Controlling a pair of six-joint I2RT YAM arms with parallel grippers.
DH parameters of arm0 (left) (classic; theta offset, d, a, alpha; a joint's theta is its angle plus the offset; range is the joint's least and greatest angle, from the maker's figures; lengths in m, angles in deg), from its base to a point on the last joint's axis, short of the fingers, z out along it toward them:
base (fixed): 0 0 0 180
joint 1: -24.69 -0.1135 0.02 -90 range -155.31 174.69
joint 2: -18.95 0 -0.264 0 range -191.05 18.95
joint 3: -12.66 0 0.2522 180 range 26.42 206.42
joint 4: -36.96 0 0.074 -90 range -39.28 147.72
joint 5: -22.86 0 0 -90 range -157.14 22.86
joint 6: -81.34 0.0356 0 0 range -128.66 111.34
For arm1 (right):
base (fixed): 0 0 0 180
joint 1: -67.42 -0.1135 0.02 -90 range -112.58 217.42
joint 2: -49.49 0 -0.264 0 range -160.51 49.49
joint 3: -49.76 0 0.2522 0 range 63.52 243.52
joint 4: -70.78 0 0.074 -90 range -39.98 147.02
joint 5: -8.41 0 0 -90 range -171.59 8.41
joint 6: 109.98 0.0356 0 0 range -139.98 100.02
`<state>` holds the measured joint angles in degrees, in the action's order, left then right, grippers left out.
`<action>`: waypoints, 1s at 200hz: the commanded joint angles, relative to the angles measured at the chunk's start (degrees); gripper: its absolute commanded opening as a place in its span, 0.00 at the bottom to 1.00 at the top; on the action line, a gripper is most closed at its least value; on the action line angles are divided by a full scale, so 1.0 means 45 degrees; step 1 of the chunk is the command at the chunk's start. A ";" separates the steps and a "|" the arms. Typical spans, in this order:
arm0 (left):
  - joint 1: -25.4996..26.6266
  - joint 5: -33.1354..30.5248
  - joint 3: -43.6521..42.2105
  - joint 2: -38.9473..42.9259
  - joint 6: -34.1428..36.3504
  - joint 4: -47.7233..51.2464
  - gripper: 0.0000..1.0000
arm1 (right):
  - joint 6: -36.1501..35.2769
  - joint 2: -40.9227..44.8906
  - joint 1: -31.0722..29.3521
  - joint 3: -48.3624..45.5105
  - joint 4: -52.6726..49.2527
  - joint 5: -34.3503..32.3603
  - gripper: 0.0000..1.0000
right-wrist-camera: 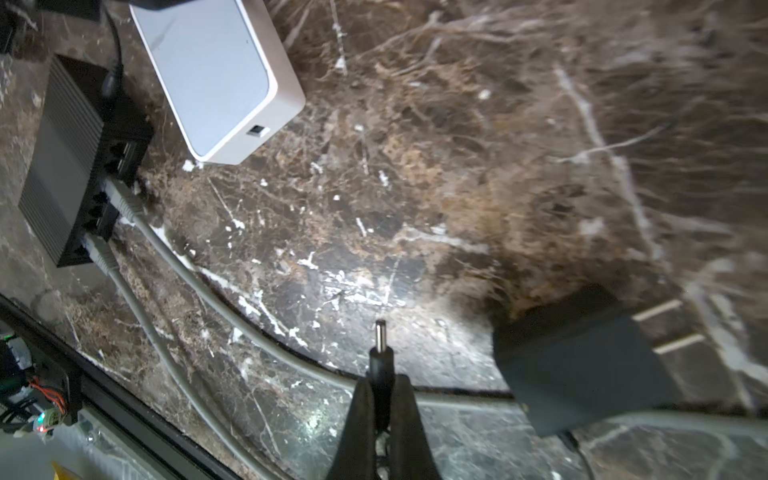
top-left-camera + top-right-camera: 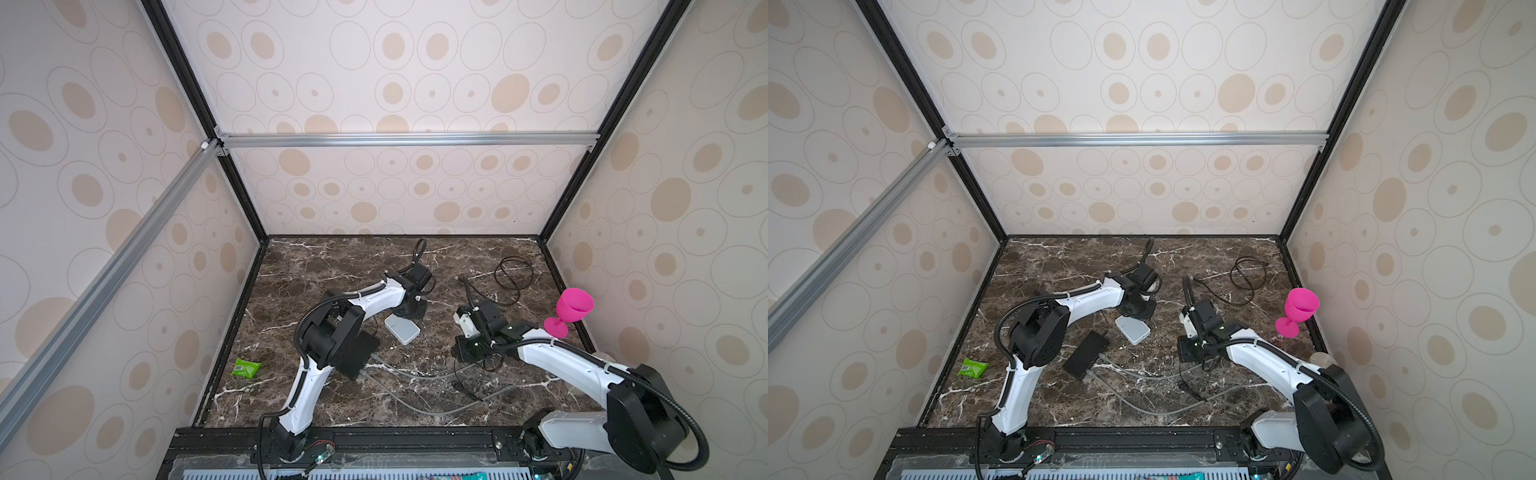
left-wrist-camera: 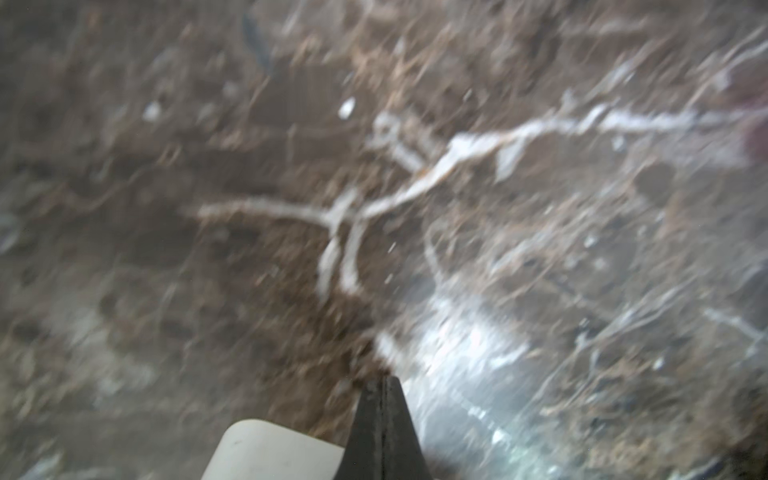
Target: Insert the plug into the switch port
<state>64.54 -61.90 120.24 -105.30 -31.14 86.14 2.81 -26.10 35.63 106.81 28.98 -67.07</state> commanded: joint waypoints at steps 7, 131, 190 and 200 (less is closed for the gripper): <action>-0.0240 0.0224 -0.0185 0.1189 -0.0151 -0.0032 0.06 | -0.0291 -0.0214 -0.0264 0.1203 -0.0026 0.0177 0.00; -0.2576 0.3257 -0.4561 0.3986 -0.0533 -0.2789 0.46 | -0.2375 -0.3719 -0.0527 0.3662 -0.1024 0.0912 0.00; -0.2550 0.4604 -0.5410 0.3670 -0.0664 -0.3618 0.47 | -0.2858 -0.5631 -0.0989 0.4214 -0.1621 0.1029 0.00; -0.2544 0.4754 -0.5655 0.3720 -0.0726 -0.3786 0.47 | -0.3094 -0.5991 -0.1018 0.4358 -0.1790 0.1046 0.00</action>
<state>52.83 -43.83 96.90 -88.90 -34.29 71.69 -7.95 -49.73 31.67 124.84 24.74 -63.11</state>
